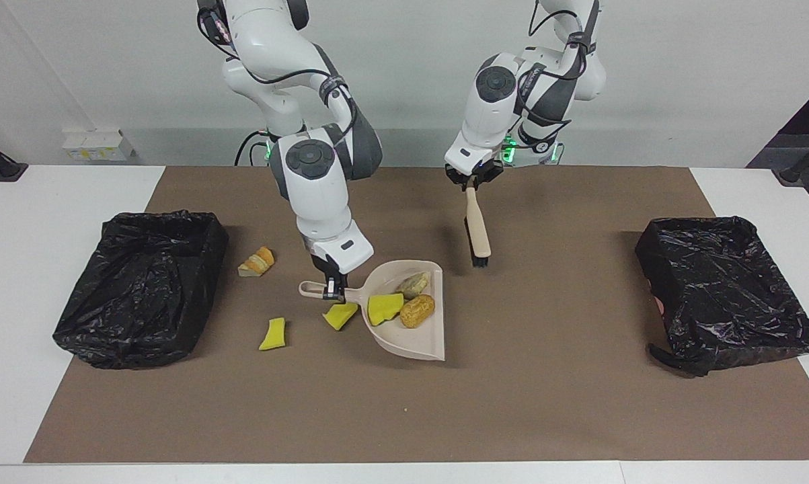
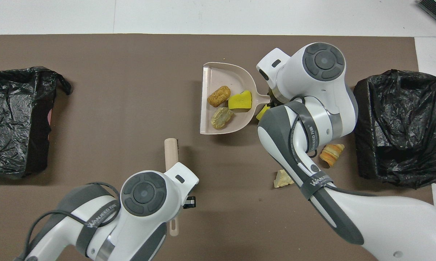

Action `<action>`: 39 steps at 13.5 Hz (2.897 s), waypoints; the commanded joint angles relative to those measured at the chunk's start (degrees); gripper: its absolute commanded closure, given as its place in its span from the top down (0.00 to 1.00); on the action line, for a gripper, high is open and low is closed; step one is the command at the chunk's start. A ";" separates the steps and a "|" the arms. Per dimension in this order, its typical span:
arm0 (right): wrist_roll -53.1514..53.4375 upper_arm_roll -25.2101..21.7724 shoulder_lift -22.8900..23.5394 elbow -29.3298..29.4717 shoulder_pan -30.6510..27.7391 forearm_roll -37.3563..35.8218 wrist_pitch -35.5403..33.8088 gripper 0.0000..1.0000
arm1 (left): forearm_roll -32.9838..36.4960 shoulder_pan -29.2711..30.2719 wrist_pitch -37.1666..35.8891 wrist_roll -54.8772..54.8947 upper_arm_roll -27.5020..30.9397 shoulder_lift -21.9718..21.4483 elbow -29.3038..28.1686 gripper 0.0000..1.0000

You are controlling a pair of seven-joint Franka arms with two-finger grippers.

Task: Sweep and dump trash in bin
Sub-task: 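Carry the loaded dustpan to the far bin while the left gripper drops the brush, then tip the dustpan over the bin with the right gripper to dump trash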

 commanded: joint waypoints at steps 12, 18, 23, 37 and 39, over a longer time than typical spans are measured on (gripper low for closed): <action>-5.30 0.58 -3.98 -1.14 -7.09 3.65 0.70 0.00 | -1.59 -9.86 12.10 -7.21 0.75 2.31 -6.66 0.00; -8.29 0.58 -8.55 -2.54 -13.50 3.74 -2.20 0.00 | -1.59 -8.55 10.79 -7.03 1.28 3.37 -5.35 1.00; -14.42 0.58 -14.00 -6.32 -21.49 3.74 -3.68 0.00 | 0.43 1.63 5.42 -3.89 1.46 3.54 0.97 1.00; -38.89 -0.21 -18.67 -11.60 -47.17 -7.91 -1.33 0.00 | 5.88 31.71 -16.26 34.01 1.63 3.10 19.67 1.00; -36.52 -0.21 -18.66 -11.69 -47.08 -13.20 -1.32 0.00 | 6.23 33.20 -22.77 35.50 1.63 3.45 25.31 1.00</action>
